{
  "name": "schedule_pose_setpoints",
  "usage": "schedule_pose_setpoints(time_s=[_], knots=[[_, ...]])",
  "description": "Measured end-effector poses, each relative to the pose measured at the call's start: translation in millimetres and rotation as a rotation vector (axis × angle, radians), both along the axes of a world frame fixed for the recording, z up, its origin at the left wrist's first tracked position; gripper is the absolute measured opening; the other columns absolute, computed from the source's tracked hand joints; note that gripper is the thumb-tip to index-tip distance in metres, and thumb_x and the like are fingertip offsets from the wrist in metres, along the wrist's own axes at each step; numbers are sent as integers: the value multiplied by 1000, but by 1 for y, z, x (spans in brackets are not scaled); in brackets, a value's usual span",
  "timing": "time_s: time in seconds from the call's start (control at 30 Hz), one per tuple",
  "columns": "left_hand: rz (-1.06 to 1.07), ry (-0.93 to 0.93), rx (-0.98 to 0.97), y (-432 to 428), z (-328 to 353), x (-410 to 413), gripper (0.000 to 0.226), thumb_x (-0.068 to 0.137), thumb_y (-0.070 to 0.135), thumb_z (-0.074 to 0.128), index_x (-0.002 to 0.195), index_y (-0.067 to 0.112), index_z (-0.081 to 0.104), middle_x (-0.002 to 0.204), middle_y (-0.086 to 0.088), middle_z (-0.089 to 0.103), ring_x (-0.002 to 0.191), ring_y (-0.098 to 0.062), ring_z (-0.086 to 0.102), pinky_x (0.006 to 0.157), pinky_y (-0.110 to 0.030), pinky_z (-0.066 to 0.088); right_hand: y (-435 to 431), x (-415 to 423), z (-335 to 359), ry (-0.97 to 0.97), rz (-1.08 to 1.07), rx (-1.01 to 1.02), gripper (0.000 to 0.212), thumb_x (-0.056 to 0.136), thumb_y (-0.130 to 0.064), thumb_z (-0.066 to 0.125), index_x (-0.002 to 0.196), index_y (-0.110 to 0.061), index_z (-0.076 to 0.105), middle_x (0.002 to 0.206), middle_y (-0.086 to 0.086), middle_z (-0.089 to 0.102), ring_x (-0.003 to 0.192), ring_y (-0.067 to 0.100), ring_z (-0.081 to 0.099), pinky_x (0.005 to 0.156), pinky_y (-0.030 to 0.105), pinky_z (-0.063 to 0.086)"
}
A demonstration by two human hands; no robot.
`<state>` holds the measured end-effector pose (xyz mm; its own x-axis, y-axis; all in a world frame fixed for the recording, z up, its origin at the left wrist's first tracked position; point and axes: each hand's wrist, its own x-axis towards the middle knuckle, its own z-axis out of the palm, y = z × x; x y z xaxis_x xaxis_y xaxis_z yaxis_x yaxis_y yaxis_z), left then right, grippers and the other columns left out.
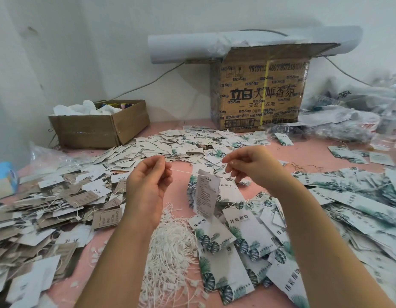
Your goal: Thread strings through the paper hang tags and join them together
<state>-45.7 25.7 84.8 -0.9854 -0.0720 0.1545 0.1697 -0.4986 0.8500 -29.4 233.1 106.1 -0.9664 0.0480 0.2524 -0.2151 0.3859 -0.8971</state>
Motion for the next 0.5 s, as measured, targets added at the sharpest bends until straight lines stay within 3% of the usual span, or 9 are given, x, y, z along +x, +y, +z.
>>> schedule_pose_setpoints(time_s=[0.23, 0.5], knots=[[-123, 198, -192, 11, 3, 12, 16, 92, 0, 49, 93, 14, 56, 64, 4, 64, 59, -6, 57, 56, -19, 49, -21, 6, 9, 162, 186, -180, 17, 87, 8, 54, 80, -7, 59, 62, 3, 68, 52, 13, 60, 51, 23, 52], [-157, 333, -295, 18, 7, 18, 19, 90, -3, 51, 90, 15, 54, 63, 6, 61, 61, -7, 57, 57, -19, 48, -44, 8, 8, 214, 260, -79, 16, 84, -2, 62, 72, -13, 61, 54, -5, 63, 49, 7, 55, 49, 25, 49]])
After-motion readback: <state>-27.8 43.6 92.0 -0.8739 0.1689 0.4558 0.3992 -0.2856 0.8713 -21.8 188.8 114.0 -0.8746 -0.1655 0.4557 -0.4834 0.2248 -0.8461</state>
